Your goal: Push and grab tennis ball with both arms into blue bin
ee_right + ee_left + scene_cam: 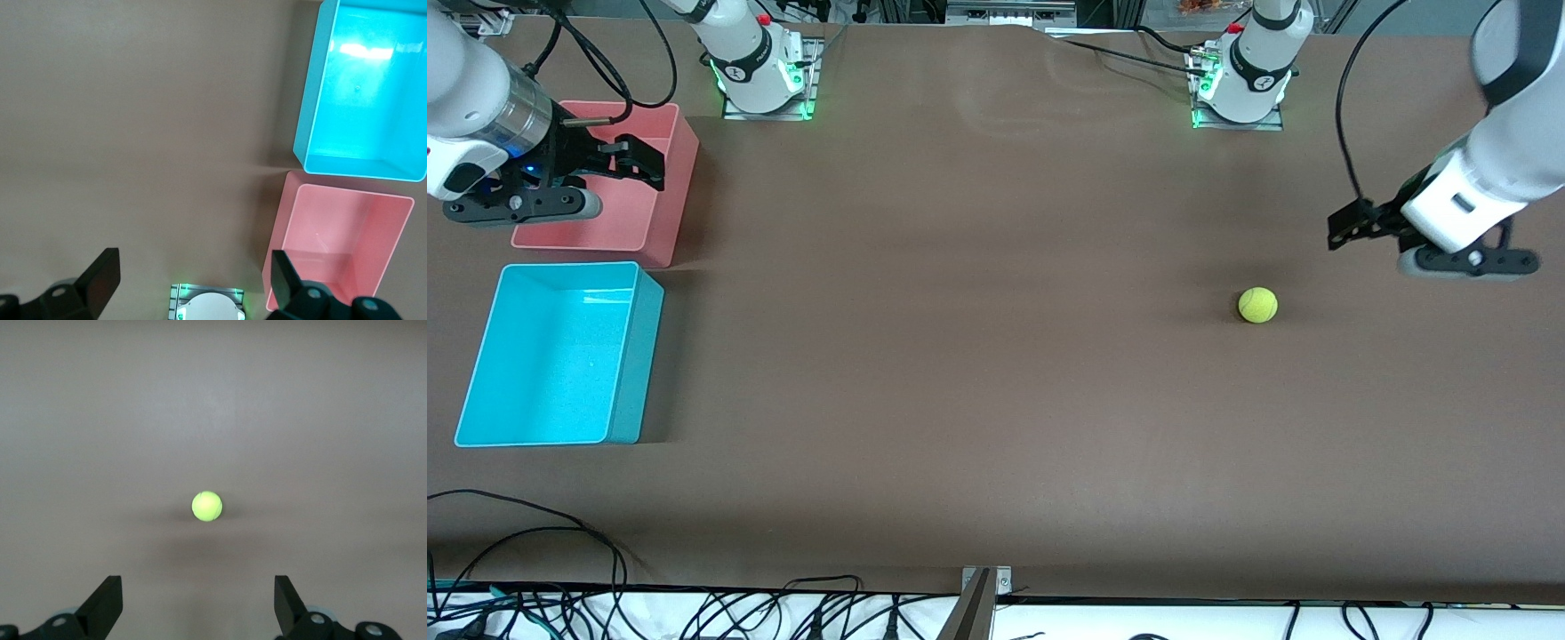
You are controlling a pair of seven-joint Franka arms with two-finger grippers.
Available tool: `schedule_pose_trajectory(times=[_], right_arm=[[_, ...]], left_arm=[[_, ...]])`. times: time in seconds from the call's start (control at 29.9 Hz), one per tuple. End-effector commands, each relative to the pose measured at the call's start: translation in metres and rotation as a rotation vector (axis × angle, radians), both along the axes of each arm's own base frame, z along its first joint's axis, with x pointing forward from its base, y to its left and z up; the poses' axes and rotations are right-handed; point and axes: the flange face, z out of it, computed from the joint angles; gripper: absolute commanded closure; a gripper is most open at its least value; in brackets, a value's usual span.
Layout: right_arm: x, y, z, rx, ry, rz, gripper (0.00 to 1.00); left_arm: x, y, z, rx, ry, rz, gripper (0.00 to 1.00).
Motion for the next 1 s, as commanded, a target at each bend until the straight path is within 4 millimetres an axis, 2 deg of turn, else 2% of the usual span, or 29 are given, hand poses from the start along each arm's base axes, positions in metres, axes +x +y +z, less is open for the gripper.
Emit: schedule_pose_trajectory(times=[0.0,0.13,0.17,0.4,0.5,0.97], right_arm=[[0.000,-0.002,0.007,-0.010,0.003,0.003,0.00],[0.000,-0.002,0.007,-0.009,0.003,0.006,0.00],[0.000,-0.002,0.008,-0.009,0.001,0.006,0.00],[0.000,-0.002,0.007,-0.010,0.003,0.004,0.00],[0.000,-0.002,0.007,-0.009,0.003,0.006,0.00],[0.000,-0.002,0.007,-0.009,0.003,0.009,0.00]], left_arm=[[-0.006,0.008,-0.006,0.061,-0.036,-0.015,0.00],[-0.012,0.010,-0.011,0.068,-0.041,-0.019,0.00],[-0.016,0.010,-0.025,0.066,-0.048,-0.021,0.00],[-0.021,0.012,-0.049,0.066,-0.045,-0.016,0.00],[-0.026,0.013,-0.069,0.068,-0.057,-0.024,0.00],[-0.064,0.014,-0.144,0.061,-0.049,-0.040,0.00]])
